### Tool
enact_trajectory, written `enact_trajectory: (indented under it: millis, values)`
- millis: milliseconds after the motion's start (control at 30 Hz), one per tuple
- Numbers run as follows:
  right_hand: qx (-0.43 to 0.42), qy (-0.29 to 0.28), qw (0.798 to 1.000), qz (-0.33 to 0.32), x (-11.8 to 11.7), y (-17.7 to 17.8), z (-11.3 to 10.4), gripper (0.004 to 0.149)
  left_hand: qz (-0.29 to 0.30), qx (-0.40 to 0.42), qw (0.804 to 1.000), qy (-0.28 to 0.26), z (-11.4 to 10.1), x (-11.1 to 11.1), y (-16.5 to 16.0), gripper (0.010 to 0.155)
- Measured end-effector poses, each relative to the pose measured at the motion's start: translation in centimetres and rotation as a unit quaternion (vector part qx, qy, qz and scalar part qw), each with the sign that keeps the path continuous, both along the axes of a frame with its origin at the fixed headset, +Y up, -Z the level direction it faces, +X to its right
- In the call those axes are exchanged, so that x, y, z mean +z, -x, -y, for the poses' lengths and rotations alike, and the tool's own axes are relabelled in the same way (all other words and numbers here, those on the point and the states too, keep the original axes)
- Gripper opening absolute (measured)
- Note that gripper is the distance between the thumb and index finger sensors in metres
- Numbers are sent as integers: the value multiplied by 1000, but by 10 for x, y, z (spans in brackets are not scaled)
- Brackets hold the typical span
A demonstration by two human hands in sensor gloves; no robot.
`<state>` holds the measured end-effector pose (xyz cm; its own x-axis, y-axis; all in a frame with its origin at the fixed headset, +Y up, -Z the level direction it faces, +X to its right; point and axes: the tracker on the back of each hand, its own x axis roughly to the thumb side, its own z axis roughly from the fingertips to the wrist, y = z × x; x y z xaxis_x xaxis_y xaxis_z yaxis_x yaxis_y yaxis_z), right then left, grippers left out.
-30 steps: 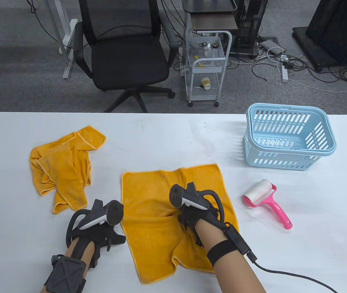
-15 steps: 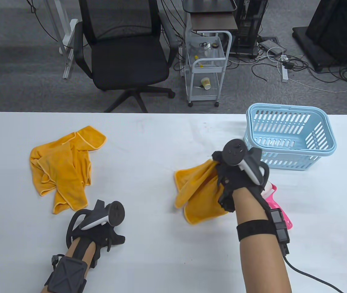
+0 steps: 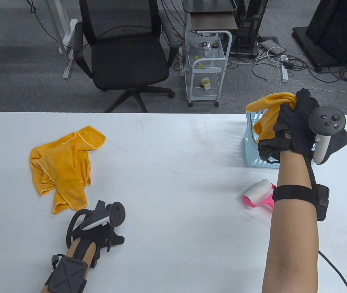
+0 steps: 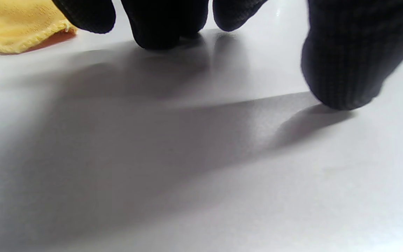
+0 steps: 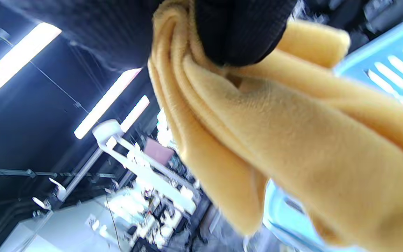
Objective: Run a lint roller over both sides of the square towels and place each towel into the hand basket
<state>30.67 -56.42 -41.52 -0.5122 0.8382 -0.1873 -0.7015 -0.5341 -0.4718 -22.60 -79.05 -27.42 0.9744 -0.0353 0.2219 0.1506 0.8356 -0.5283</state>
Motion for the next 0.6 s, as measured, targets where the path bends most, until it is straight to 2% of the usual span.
enact_trajectory:
  millis: [67,100,200,267,333,467,600]
  values:
    - [-27,30,999,-16,-7,-7,31,75,2,-3,1000,1,0,0,-1,92]
    - [-31,40,999,2,-9,-10,45,75,3,-4,1000,1,0,0,-2,93]
    - [8,79,997,3,-10,-9,66,75,4,-6,1000,1,0,0,-2,92]
    - [38,80,996,0,-9,-2,64,74,2,-5,1000,1,0,0,-2,92]
    - [82,82,993,-33,-5,12,54,74,3,-5,1000,0,0,0,-2,92]
    - [159,54,982,-91,17,53,35,74,2,-5,1000,0,0,0,-2,92]
    - [227,31,964,-136,43,89,39,74,0,-1,1000,-1,0,0,-2,91]
